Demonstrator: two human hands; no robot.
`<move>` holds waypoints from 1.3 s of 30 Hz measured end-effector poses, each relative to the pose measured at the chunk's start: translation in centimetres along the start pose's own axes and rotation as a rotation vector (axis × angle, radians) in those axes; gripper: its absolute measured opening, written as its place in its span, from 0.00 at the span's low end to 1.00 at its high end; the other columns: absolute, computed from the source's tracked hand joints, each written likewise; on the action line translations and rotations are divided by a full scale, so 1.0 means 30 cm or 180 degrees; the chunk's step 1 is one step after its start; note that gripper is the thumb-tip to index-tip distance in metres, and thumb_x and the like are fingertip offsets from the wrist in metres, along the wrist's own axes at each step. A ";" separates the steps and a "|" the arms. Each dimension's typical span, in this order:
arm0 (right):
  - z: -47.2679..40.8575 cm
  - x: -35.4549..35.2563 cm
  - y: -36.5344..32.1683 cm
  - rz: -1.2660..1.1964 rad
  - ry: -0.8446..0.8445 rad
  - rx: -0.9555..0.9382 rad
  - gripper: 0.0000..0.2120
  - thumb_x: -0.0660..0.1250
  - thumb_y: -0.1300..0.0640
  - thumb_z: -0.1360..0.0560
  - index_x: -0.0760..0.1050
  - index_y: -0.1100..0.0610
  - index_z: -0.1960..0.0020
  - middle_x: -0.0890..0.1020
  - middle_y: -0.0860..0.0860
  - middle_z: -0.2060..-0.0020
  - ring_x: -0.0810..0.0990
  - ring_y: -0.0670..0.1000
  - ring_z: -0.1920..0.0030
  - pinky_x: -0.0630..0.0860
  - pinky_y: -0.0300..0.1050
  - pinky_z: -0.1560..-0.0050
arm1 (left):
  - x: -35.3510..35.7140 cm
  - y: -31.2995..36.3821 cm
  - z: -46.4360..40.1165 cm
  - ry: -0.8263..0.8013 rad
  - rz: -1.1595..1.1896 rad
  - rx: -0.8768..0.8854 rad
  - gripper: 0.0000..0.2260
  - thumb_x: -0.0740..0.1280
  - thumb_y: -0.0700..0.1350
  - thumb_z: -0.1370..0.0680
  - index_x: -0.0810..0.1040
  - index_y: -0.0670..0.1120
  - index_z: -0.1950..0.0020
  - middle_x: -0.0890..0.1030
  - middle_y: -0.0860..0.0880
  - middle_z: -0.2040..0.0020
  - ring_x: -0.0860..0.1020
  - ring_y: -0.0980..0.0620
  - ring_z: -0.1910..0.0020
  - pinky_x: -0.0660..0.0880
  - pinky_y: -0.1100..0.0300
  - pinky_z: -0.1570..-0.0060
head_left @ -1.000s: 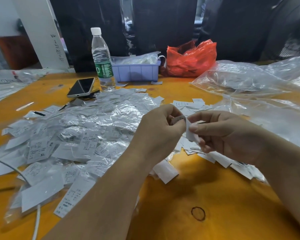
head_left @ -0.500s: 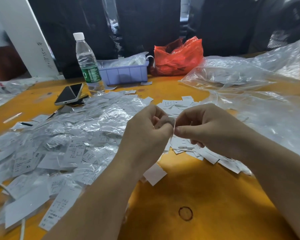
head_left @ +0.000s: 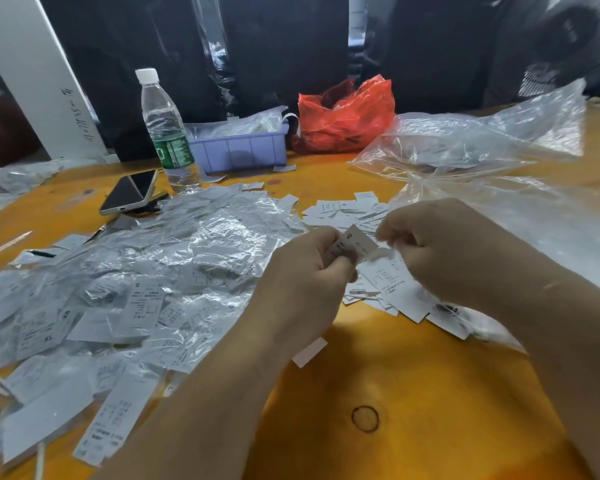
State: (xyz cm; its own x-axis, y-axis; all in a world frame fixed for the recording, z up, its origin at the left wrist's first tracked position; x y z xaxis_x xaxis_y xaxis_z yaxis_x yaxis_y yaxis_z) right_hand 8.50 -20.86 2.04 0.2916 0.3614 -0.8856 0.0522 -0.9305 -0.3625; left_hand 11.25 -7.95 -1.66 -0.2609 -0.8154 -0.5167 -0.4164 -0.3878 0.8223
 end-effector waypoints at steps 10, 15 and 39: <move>0.093 -0.043 0.137 0.0738 0.0148 0.0652 0.12 0.61 0.68 0.27 0.78 0.57 0.49 0.79 0.56 0.52 0.78 0.56 0.55 0.79 0.52 0.51 | 0.076 0.047 0.022 -0.0262 -0.0008 0.0130 0.09 0.63 0.49 0.19 0.77 0.50 0.58 0.80 0.54 0.67 0.74 0.48 0.69 0.73 0.50 0.68; 0.125 0.035 0.158 0.1013 -0.0114 0.0775 0.07 0.62 0.65 0.27 0.70 0.53 0.57 0.74 0.52 0.55 0.71 0.53 0.61 0.73 0.48 0.63 | 0.105 0.057 0.028 -0.0294 -0.0079 0.0225 0.12 0.64 0.48 0.20 0.73 0.50 0.65 0.79 0.53 0.68 0.72 0.55 0.73 0.68 0.61 0.72; 0.114 0.057 0.138 0.1228 -0.0003 0.0707 0.12 0.64 0.63 0.26 0.69 0.54 0.44 0.64 0.50 0.59 0.66 0.53 0.57 0.66 0.46 0.62 | 0.068 0.048 0.036 -0.0194 -0.0341 0.0277 0.13 0.65 0.47 0.21 0.74 0.50 0.66 0.78 0.54 0.70 0.70 0.60 0.75 0.64 0.71 0.75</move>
State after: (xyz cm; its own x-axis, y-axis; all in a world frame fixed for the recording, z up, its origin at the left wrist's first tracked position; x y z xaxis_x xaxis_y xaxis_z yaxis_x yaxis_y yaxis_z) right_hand 5.95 -23.90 -1.97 0.2485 -0.0097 -0.9686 -0.2668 -0.9620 -0.0588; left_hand 9.17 -9.71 -1.79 -0.2623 -0.7427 -0.6161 -0.5180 -0.4303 0.7393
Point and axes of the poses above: each hand's wrist, its own z-axis away from the middle knuckle, its own x-axis out of the palm, y = z × x, the point moved 10 cm from there along -z, towards the middle knuckle
